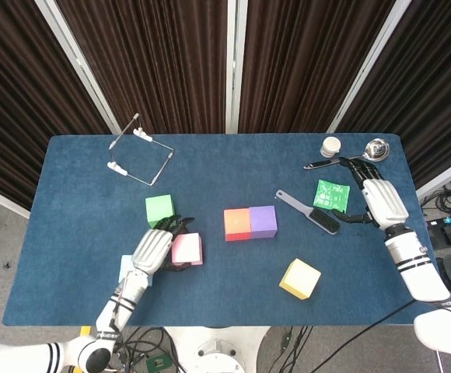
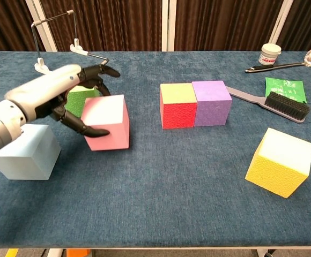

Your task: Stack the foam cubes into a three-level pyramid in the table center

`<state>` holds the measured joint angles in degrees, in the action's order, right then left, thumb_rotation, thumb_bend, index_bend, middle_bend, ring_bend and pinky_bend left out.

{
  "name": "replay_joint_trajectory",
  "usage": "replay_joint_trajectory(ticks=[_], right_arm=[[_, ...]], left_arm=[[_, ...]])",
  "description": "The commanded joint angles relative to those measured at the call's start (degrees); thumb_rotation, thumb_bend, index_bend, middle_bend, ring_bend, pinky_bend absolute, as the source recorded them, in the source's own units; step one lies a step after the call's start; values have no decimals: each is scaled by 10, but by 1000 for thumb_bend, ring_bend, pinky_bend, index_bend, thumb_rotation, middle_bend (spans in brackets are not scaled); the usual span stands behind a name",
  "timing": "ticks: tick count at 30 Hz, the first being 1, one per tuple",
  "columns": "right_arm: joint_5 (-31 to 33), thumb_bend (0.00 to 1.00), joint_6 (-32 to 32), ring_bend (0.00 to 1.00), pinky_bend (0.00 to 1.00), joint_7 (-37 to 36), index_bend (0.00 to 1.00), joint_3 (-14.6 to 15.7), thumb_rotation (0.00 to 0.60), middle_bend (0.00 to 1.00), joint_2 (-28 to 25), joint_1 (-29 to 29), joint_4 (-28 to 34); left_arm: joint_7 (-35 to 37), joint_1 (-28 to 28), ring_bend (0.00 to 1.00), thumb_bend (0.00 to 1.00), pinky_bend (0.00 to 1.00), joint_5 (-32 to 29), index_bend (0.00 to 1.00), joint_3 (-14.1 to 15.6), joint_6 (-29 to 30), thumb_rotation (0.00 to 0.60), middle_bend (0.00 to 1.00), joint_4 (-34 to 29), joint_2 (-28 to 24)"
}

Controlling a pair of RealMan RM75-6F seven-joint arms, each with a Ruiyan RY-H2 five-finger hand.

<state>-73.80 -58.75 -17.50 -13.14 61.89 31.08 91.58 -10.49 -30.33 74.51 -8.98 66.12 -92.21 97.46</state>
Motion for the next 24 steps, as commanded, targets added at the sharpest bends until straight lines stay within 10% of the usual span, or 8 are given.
replay_joint_trajectory(ticks=[1, 24], right_arm=[[-1, 131, -1, 0, 0, -3, 0, 0, 600, 122, -1, -2, -2], [-13, 132, -5, 0, 0, -22, 0, -4, 600, 125, -15, -6, 1]], left_arm=[[8, -8, 90, 237, 144, 7, 141, -13, 2, 600, 418, -5, -6], [11, -116, 90, 236, 123, -53, 137, -81, -93, 600, 442, 88, 29]])
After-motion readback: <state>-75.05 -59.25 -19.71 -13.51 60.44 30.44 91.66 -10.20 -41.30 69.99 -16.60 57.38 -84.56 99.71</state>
